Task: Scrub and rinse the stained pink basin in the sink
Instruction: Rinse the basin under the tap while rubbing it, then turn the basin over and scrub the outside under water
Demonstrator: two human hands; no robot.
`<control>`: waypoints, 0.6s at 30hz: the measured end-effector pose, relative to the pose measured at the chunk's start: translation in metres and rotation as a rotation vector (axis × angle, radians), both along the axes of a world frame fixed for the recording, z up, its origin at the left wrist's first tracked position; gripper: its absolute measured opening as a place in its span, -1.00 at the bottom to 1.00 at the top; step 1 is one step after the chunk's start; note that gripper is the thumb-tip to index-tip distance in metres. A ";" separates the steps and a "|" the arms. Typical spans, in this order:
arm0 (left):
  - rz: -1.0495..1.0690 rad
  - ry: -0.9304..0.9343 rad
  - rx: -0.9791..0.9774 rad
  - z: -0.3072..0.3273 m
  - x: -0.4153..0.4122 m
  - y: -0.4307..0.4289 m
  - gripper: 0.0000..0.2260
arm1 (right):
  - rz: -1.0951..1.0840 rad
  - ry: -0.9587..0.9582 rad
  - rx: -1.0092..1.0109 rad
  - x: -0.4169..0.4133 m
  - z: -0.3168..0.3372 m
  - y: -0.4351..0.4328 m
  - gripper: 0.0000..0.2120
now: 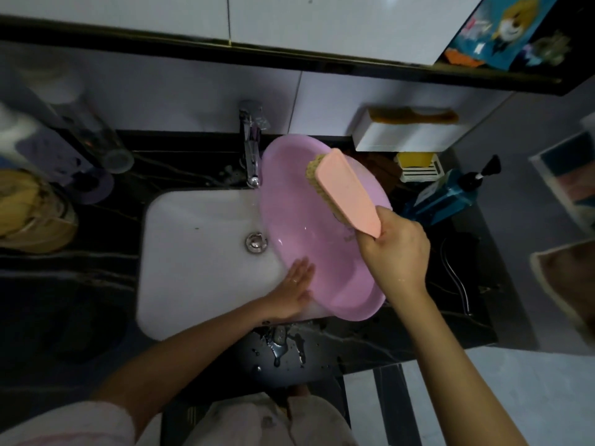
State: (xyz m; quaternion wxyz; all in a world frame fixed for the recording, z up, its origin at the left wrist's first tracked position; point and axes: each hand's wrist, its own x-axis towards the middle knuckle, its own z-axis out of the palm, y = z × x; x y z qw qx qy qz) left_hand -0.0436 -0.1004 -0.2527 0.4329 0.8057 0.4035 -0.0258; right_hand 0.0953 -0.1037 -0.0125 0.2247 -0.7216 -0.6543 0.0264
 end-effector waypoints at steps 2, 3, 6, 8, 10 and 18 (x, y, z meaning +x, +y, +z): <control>-0.021 -0.065 -0.090 0.023 -0.002 -0.002 -0.40 | -0.020 0.028 0.000 -0.007 0.013 0.005 -0.76; -0.017 -0.088 -0.120 0.034 -0.006 0.000 -0.37 | -0.038 0.064 0.005 -0.010 0.019 0.008 -0.74; -0.041 -0.145 -0.059 0.079 -0.028 -0.004 -0.30 | -0.116 0.163 0.049 -0.012 0.042 0.018 -0.67; -0.050 -0.217 -0.005 0.102 -0.044 -0.018 -0.32 | -0.156 0.209 0.049 -0.012 0.054 0.030 -0.67; 0.060 -0.303 0.028 0.119 -0.053 -0.037 -0.39 | -0.169 0.296 0.022 -0.012 0.064 0.038 -0.67; 0.801 -0.735 0.082 0.148 -0.082 -0.051 -0.86 | -0.017 0.662 -0.159 -0.007 0.075 0.044 -0.62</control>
